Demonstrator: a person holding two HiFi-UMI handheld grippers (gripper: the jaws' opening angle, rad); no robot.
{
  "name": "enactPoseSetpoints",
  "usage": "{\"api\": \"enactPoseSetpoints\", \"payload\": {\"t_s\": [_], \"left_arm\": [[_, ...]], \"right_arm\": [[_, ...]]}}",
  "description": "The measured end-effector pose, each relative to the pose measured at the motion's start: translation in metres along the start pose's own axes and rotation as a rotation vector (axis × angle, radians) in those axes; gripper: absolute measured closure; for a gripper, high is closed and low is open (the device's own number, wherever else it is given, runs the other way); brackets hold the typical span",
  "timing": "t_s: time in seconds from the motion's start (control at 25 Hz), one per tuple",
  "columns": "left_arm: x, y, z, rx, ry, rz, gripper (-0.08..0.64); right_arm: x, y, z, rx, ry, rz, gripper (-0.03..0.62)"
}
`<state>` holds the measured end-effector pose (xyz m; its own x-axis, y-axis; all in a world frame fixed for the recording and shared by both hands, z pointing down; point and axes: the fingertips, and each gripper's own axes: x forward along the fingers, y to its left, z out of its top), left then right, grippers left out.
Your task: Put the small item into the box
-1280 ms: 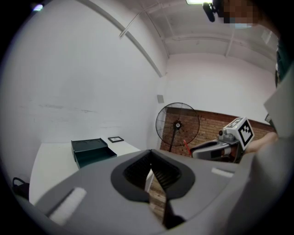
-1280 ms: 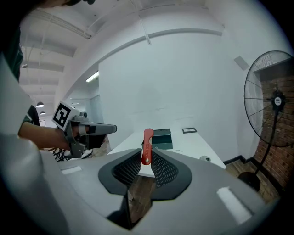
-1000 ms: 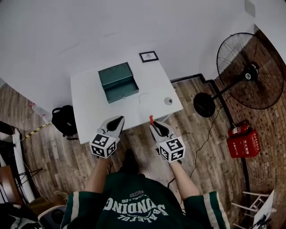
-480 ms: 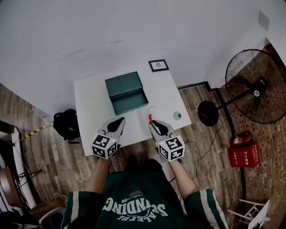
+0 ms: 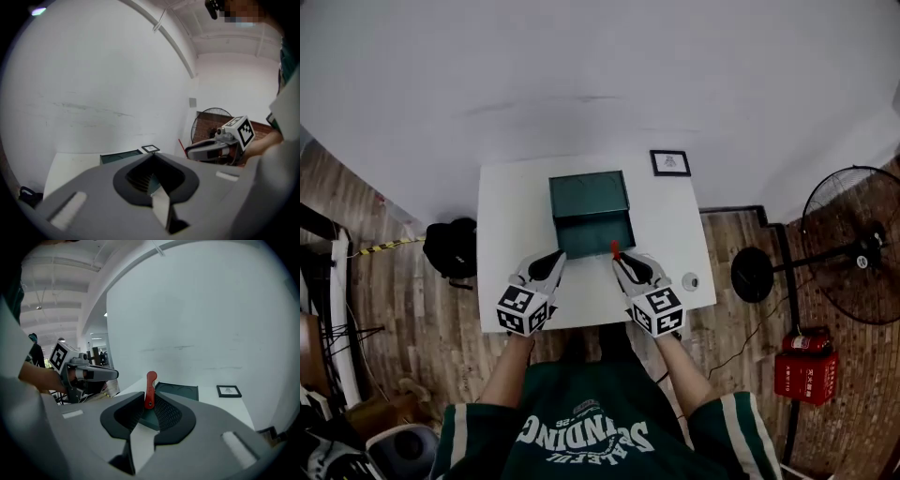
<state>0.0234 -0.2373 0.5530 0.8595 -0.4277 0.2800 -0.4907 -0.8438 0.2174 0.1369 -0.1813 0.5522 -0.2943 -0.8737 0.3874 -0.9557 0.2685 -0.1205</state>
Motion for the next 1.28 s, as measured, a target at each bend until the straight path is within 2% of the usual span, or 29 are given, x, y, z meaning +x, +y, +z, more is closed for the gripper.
{"api": "enactPoseSetpoints", "payload": {"t_s": [0.32, 0.72, 0.92, 1.28], "left_arm": [[0.018, 0.037, 0.006, -0.059, -0.005, 0.150, 0.508], [0.035, 0.055, 0.012, -0.096, -0.012, 0.300, 0.508], [0.042, 0.054, 0.016, -0.107, -0.027, 0.332, 0.508], [0.036, 0.067, 0.010, -0.130, -0.016, 0.350, 0.508]], "right_arm": [[0.069, -0.016, 0.011, -0.110, 0.083, 0.169, 0.526], [0.103, -0.037, 0.008, -0.157, 0.150, 0.312, 0.526], [0.112, -0.042, -0.003, -0.207, 0.203, 0.354, 0.525], [0.137, -0.052, -0.055, -0.258, 0.388, 0.365, 0.526]]}}
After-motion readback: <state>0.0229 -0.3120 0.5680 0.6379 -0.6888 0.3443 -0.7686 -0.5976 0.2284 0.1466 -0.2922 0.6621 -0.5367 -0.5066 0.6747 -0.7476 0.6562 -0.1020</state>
